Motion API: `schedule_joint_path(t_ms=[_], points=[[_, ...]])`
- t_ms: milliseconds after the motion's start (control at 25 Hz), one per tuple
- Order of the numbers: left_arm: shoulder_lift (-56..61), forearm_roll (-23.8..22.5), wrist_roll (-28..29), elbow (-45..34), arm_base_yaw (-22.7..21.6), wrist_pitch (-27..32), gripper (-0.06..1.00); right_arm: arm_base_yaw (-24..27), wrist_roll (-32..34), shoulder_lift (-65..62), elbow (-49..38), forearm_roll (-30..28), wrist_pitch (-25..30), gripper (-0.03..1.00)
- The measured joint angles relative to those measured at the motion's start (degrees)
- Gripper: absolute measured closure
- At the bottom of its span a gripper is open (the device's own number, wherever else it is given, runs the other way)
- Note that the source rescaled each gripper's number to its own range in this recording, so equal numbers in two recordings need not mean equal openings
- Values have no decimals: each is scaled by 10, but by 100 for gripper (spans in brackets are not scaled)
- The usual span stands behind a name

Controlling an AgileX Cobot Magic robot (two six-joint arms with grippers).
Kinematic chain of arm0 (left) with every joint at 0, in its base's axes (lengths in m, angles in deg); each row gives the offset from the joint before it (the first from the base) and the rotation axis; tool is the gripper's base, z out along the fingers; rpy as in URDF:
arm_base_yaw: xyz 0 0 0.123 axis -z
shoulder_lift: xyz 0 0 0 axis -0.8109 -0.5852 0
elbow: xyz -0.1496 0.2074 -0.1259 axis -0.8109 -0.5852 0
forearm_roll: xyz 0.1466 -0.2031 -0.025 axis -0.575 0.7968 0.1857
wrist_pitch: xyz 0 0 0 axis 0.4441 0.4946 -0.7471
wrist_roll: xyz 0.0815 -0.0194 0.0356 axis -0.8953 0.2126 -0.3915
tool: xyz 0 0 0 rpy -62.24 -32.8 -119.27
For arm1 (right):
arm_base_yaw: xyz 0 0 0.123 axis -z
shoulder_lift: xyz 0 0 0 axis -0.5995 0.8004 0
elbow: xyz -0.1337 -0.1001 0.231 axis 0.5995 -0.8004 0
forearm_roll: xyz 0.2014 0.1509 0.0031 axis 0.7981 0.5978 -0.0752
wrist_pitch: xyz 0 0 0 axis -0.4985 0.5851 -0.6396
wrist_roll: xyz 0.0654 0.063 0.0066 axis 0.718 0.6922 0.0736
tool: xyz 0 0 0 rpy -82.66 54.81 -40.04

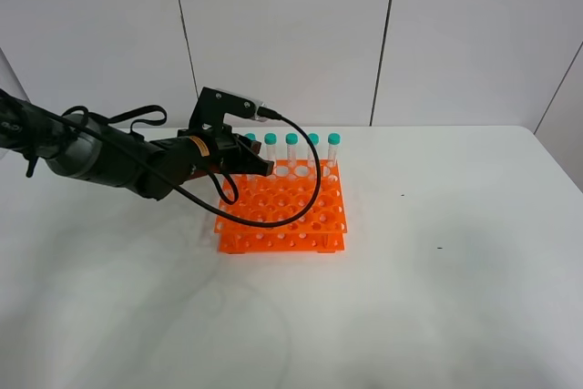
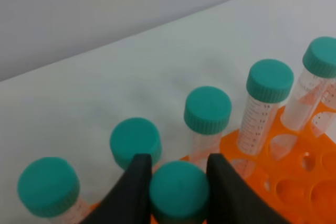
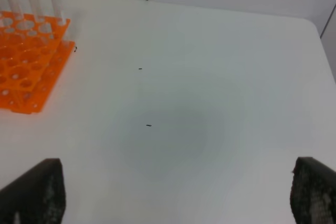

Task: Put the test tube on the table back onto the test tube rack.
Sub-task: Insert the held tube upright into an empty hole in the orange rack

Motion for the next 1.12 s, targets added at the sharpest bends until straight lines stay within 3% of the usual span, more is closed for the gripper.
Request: schedule_joint_path(t_ms=[240,800,1000,1120], points=[[-4,0,34,0,-1,9,93,0,0,0,0,0,0,1],[-4,0,37,0,-1,9,92,0,0,0,0,0,0,1],[2,1,41,0,-1,25,44,0,0,0,0,0,0,1],[29,1,41,0,0,39,35,0,0,0,0,0,0,1]])
